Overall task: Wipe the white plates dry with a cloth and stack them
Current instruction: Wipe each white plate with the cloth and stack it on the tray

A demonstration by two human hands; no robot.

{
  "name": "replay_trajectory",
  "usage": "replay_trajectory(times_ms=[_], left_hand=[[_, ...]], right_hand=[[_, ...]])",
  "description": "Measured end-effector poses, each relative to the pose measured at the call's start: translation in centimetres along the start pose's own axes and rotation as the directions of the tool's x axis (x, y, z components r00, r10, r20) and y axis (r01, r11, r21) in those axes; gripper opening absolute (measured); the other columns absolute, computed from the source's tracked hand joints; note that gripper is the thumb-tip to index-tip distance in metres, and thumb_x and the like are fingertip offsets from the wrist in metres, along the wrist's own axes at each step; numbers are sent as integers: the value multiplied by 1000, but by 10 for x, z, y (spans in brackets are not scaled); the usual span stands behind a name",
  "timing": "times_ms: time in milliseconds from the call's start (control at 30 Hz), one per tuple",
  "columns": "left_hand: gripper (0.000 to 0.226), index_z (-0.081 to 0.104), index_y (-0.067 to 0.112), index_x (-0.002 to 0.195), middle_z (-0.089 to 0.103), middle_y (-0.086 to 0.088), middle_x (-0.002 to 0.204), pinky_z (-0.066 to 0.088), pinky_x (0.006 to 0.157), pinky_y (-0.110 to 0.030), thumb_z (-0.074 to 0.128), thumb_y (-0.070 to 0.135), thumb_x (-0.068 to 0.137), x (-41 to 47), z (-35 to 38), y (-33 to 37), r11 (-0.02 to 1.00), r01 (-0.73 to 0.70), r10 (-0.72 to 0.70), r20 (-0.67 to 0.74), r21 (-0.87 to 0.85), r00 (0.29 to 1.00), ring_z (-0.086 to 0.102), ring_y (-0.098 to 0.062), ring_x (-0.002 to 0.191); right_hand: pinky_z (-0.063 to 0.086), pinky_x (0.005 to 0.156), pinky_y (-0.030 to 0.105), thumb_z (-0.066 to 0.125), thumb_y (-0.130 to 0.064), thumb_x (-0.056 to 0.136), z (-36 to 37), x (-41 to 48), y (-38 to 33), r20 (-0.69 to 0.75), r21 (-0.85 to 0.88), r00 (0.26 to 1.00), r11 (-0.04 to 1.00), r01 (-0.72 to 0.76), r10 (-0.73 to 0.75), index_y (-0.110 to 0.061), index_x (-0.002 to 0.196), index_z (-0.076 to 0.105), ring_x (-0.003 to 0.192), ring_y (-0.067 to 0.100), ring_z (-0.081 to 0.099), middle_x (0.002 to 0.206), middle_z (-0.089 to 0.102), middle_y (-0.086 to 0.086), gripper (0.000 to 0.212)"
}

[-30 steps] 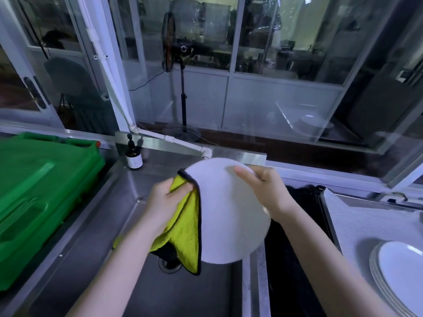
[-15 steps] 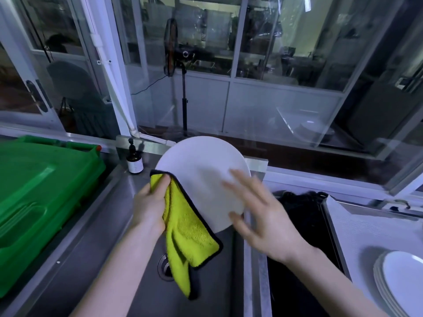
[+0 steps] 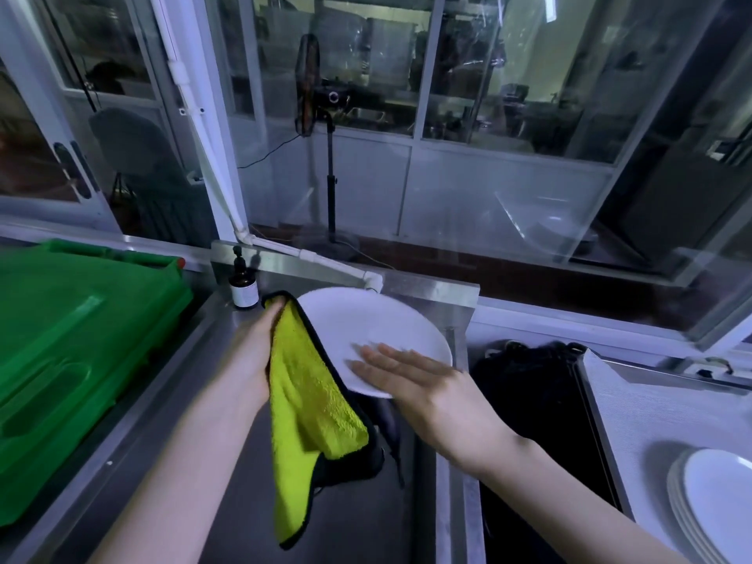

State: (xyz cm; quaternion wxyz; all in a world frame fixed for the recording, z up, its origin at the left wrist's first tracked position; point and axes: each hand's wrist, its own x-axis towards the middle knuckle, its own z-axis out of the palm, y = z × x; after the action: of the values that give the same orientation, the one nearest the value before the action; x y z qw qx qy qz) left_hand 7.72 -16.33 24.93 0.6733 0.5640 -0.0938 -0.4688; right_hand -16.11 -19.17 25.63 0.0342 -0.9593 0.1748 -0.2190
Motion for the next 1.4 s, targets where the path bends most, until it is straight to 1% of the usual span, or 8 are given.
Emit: replay_trajectory(times_ms=[200,300,467,600,733,1000,1200,1400], left_hand=[[43,61,14,127,66,-12,123,48,101,-39,54,45,98,-15,9,-34,970,-167,170,-1,176,985,62,-22,112],[24,59,5,95,67,-12,100,40,78,-29,52,28,100,-31,18,-51,521,-616,578,287,590,764,50,-11,81],[42,41,22,137,38,-12,153,29,105,-67,40,26,95,-29,32,-64,-184,-870,582,764,458,279,26,-29,141],[52,27,38,145,21,8,159,17,113,-64,40,26,97,-15,33,-51,-71,-913,599,749,403,284,9,-8,147],[65,16,24,152,18,11,157,16,119,-58,41,28,93,-6,31,-40,339,-770,578,526,541,624,19,-6,144],[52,35,21,151,10,14,162,11,120,-48,38,32,101,-18,28,-58,-214,-893,430,859,396,278,7,-11,152],[41,45,2,142,53,-13,142,32,100,-13,48,8,101,-17,16,-49,352,-715,499,526,604,689,48,-24,132],[52,32,14,153,47,-22,145,39,107,-51,43,19,102,-36,-3,-97,571,-592,454,382,569,805,47,-33,131]], right_hand=[[40,64,26,62,-26,98,4,-6,-1,170,812,756,344,-471,632,-6,85,66,69,8,52,71,58,-3,23],[51,69,31,63,-27,96,7,-5,-11,268,912,750,92,-401,605,-13,99,75,83,20,68,93,75,12,18],[54,78,41,70,-28,83,0,12,-7,346,935,678,-176,-309,649,-9,101,77,88,31,71,103,74,23,28],[54,76,43,70,-25,88,-4,13,-4,355,931,707,-165,-324,612,-9,103,76,87,30,71,101,75,19,23],[52,78,41,69,-29,85,-2,7,-1,373,920,711,-139,-366,596,-8,107,75,92,31,71,108,74,20,31],[57,70,32,70,-22,81,2,7,0,429,901,682,-228,-368,592,-9,97,78,86,27,73,98,75,17,22],[58,77,35,73,-23,82,-7,-3,10,423,905,692,-235,-354,585,-5,109,75,96,31,72,110,73,21,32],[60,83,41,73,-28,81,-16,-15,22,380,924,670,-300,-238,637,-6,115,72,104,33,70,119,70,21,41]])
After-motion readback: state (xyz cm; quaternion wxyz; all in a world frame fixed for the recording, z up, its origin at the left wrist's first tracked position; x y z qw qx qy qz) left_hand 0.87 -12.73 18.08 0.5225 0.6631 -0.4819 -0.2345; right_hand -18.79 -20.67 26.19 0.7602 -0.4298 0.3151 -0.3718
